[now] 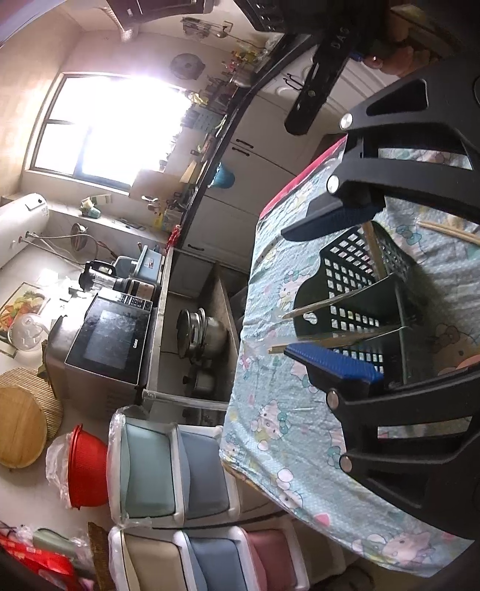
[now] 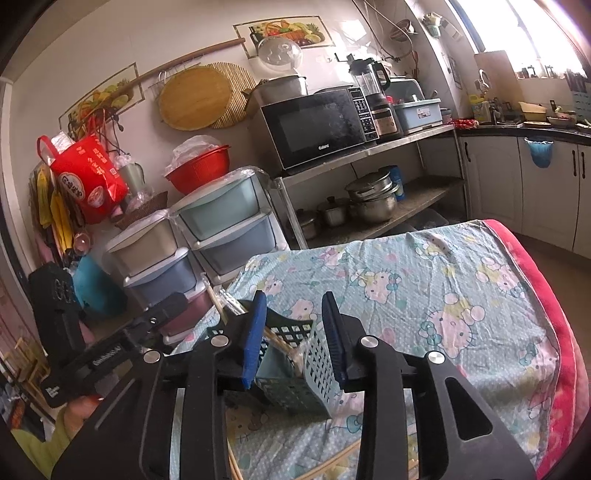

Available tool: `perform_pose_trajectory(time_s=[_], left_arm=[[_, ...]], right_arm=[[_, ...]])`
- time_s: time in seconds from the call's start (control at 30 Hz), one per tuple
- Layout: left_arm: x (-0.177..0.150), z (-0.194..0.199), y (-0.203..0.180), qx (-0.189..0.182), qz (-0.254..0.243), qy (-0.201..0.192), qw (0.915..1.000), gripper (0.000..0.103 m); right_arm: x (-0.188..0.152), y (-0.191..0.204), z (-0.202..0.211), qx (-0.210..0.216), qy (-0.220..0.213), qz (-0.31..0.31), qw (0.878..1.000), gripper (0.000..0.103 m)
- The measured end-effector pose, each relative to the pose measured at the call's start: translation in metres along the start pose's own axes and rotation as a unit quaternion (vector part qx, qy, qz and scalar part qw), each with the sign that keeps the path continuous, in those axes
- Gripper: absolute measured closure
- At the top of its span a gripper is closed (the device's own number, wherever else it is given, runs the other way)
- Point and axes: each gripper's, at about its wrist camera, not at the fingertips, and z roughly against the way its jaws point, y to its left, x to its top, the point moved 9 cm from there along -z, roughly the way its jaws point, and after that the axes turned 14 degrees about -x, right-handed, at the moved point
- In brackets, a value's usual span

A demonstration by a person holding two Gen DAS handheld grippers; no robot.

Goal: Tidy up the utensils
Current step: 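Open the left tool over the caddy while the right tool releases its chopstick into it, then move both tools down toward the wrapped chopsticks lying on the cloth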

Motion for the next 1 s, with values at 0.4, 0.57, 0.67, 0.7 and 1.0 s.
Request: perform_pose_trajectory(time_s=[0.4,0.57,0.67,0.7,1.0], left_arm=[[-0.012,0.016,-0.010,-0.006,0.003,-0.001,1.0000,0.011],[-0.018,0.022,-0.009,-0.004,0.008,0.002,1.0000,0.011],[-0.023,0.026,-0.008,-0.006,0.015,0.003,0.9999,0.011],[-0.025,0.027,-0.008,-0.006,0.015,0.003,0.9999,0.011],[-0.031,0.042,-0.006,0.000,0.017,-0.002,0.9999,0.011]], right_arm=[[-0.014,-0.006,0.007,-0.011,0.007,0.008,1.000,0.061],[-0.022,-0.011,0.012,-0.017,0.011,0.010,1.000,0.057],[-0.026,-0.014,0.014,-0.020,0.014,0.010,1.000,0.057],[-0.028,-0.015,0.014,-0.021,0.015,0.010,1.000,0.057],[-0.046,-0.017,0.015,-0.026,0.030,0.014,0.999,0.057]])
